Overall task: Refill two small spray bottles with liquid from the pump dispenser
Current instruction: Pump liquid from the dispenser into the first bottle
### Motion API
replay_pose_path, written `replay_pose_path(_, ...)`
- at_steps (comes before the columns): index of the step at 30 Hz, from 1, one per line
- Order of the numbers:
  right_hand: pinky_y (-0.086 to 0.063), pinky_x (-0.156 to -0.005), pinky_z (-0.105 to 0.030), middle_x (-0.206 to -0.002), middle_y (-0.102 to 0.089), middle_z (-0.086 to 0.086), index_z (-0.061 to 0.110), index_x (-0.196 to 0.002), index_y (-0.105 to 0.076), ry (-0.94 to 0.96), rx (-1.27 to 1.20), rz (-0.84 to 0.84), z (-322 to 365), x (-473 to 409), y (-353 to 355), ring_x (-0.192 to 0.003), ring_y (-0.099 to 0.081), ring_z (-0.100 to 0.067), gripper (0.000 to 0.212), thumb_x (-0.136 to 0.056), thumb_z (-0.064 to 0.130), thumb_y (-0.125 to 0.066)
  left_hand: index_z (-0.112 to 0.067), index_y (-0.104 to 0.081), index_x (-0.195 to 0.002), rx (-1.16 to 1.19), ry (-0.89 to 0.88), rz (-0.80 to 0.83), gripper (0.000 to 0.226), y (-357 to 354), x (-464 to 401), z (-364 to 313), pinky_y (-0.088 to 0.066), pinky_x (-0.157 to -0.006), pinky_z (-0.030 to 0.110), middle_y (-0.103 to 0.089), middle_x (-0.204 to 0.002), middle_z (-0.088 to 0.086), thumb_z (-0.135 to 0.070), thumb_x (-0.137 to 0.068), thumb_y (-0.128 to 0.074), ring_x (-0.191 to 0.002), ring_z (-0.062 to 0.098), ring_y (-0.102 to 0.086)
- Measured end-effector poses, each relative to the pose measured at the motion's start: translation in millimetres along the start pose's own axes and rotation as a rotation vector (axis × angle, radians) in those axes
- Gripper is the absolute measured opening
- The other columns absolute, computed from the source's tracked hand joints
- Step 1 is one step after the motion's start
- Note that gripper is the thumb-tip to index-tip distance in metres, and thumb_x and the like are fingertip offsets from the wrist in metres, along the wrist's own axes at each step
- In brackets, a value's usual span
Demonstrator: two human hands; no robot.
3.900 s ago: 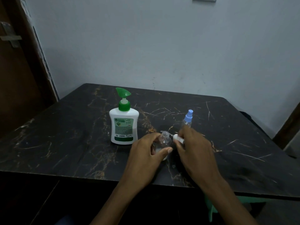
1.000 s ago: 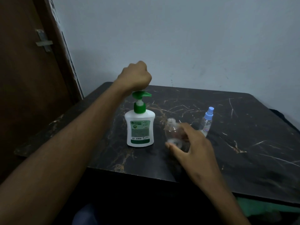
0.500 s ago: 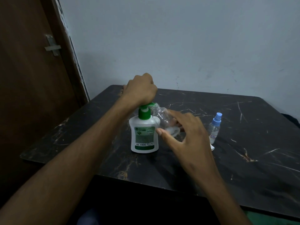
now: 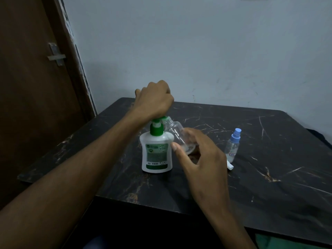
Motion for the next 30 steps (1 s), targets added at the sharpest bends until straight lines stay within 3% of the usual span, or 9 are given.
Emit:
replay_pose_path(4,-0.056,-0.093,-0.027,-0.121,-0.065,0.020,0.033,-0.135,-0.060,-0.046,-0.058,0.002,-6,9,0,-0.108,-0.065,-0.001,0.054,-0.087,0.026,-0.082,-0.021,-0.072,-0.102,0.015,0.021,-0.018,0.027,-3,4,7,-0.039,-0.102,0.051,-0.072,-0.105,0.000,-0.017,-0.091,-0.048,-0.095,0.024,-0.062)
replay_pose_path(7,-0.058,-0.089,-0.024,-0.115,-0.069,0.018,0.029,-0.131,-0.058,-0.063,-0.098,-0.022,-9,12,1,-0.100,-0.068,0.000,0.054,-0.086,0.014,-0.083,-0.020,-0.072,-0.099,0.000,-0.008,-0.059,0.027,6,1,1,-0.037,-0.098,0.048,-0.071,-0.098,0.001,-0.015,-0.087,-0.048,-0.093,0.025,-0.062)
replay_pose_path(11,-0.057,-0.087,-0.018,-0.111,-0.071,0.018,0.027,-0.127,-0.060,-0.060,-0.148,-0.054,-13,14,4,-0.099,-0.070,0.002,0.047,-0.087,0.015,-0.082,-0.020,-0.072,-0.098,0.017,-0.010,-0.050,0.024,-1,6,2,-0.036,-0.100,0.050,-0.072,-0.101,0.000,-0.016,-0.092,-0.050,-0.094,0.023,-0.063)
replay_pose_path(17,-0.057,-0.094,-0.031,-0.122,-0.070,0.016,0.031,-0.139,-0.059,-0.028,-0.165,-0.093,-11,19,8,-0.110,-0.069,-0.007,0.048,-0.094,0.024,-0.075,-0.018,-0.072,-0.095,-0.032,-0.053,-0.071,0.023,7,5,-6,-0.035,-0.099,0.051,-0.072,-0.096,0.002,-0.015,-0.089,-0.050,-0.089,0.025,-0.064)
replay_pose_path(21,-0.057,-0.090,-0.027,-0.118,-0.071,0.013,0.030,-0.141,-0.060,-0.030,-0.189,-0.119,-14,21,12,-0.104,-0.070,-0.008,0.049,-0.095,0.023,-0.075,-0.020,-0.072,-0.097,-0.013,-0.052,-0.063,0.023,0,11,-3,-0.034,-0.101,0.050,-0.071,-0.099,0.000,-0.016,-0.092,-0.050,-0.093,0.023,-0.063)
replay_pose_path(25,-0.052,-0.084,-0.012,-0.111,-0.072,0.020,0.027,-0.136,-0.061,-0.038,-0.229,-0.141,-11,23,14,-0.100,-0.070,-0.003,0.047,-0.092,0.024,-0.078,-0.020,-0.073,-0.097,-0.039,-0.067,-0.064,0.024,6,7,-8,-0.032,-0.099,0.049,-0.072,-0.097,0.000,-0.015,-0.091,-0.050,-0.092,0.023,-0.063)
replay_pose_path(30,-0.053,-0.084,-0.015,-0.106,-0.072,0.020,0.027,-0.124,-0.064,-0.029,-0.258,-0.172,-12,24,15,-0.098,-0.071,-0.007,0.036,-0.091,0.022,-0.079,-0.019,-0.074,-0.094,-0.023,-0.067,-0.048,0.025,0,10,-6,-0.032,-0.100,0.049,-0.073,-0.102,0.000,-0.013,-0.091,-0.050,-0.095,0.023,-0.063)
Point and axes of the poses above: each hand's wrist, its own x-axis away from the middle knuckle, its own y-axis out of the back of the hand, z = x × y, the point moved 8 cm from there along -x, towards the middle knuckle
